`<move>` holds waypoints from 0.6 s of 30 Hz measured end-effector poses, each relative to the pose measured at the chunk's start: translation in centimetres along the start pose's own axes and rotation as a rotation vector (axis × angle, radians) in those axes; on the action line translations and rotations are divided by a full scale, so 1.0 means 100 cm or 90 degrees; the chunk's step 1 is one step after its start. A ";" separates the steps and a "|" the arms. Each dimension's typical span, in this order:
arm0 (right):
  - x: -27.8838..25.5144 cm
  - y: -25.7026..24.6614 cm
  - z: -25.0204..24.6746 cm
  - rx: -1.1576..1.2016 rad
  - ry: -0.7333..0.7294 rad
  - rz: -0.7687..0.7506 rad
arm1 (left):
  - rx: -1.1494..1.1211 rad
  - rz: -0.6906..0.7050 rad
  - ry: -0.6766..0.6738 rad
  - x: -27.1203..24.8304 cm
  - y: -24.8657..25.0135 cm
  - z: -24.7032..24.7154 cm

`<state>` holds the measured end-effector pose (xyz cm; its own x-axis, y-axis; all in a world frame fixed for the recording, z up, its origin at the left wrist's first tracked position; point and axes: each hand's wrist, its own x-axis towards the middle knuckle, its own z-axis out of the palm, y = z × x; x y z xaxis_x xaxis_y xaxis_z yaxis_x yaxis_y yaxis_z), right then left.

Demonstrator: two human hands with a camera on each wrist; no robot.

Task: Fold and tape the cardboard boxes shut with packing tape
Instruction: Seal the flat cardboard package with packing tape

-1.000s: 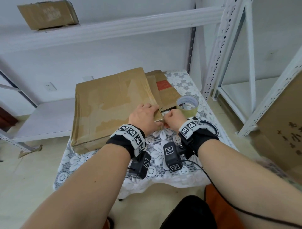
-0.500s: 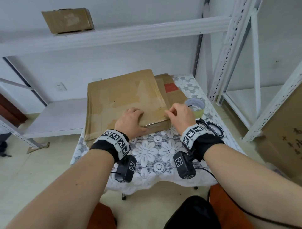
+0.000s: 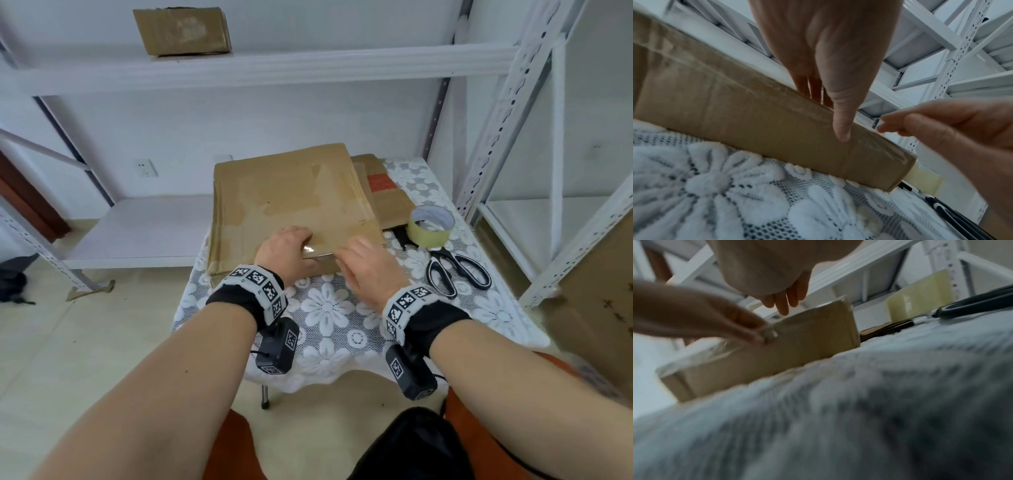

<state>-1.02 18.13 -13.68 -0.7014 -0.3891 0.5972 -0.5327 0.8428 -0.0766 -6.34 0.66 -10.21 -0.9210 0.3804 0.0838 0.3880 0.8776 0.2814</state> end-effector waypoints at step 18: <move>-0.003 0.008 0.016 -0.156 -0.254 0.085 | 0.001 -0.026 -0.042 0.004 0.002 -0.005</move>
<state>-2.03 18.35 -15.21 -0.9084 -0.3436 0.2383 -0.3324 0.9391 0.0869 -6.68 0.87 -9.65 -0.9320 0.3623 0.0092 0.3501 0.8934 0.2814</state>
